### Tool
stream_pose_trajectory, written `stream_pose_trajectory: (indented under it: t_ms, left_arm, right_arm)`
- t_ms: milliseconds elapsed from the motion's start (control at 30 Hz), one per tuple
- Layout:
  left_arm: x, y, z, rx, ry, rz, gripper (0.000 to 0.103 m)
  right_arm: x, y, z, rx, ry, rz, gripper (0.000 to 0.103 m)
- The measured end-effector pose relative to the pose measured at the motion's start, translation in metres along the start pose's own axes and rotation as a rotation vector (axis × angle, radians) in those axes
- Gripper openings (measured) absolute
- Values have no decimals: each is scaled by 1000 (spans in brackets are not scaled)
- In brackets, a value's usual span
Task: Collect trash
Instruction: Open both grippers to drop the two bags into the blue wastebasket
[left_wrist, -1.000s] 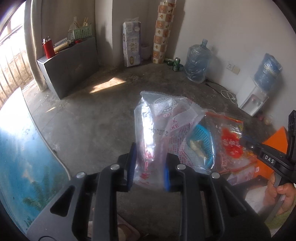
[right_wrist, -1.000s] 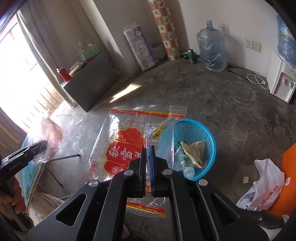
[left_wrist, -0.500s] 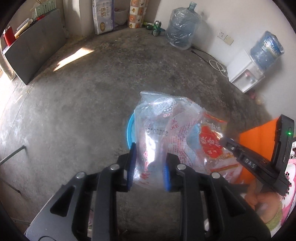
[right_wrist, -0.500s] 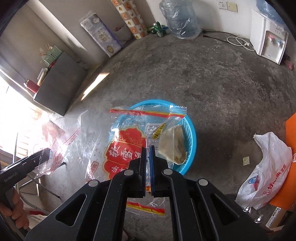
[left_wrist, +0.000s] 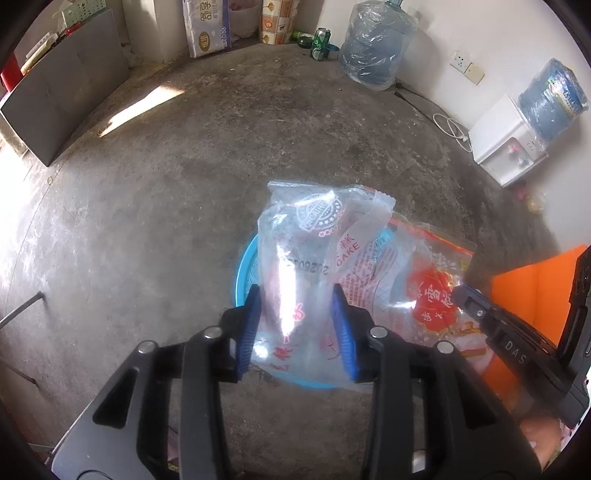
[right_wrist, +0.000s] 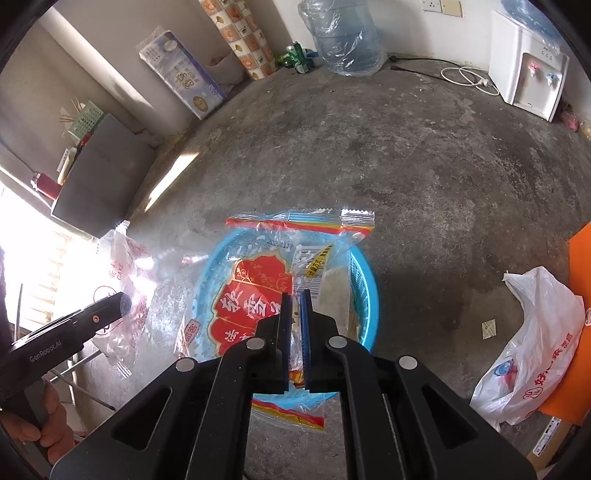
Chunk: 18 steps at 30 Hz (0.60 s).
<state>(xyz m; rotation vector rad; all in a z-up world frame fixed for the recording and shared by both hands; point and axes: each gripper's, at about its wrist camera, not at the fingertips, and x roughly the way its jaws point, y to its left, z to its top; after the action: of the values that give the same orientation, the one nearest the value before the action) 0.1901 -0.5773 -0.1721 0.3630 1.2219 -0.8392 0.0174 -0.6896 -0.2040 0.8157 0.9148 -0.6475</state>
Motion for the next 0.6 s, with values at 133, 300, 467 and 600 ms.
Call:
stream_pose_trajectory:
  t_ms: [133,300,467,600]
  left_arm:
    - [8,2,5,-38,-6,-37,48]
    - [5,3,8,-57,-46,-55,54]
    - [-6,3,6,-70,-67,-57,58]
    - [-31,5,-2,-67,-111,-64,60]
  right_arm:
    - [5,-6,1,31,20,8,15]
    - [0,-7,4,37,2,22,25]
    - [-9,-7,8,45,-22,45,26]
    - [-16,-7,11,53,-35,61,30]
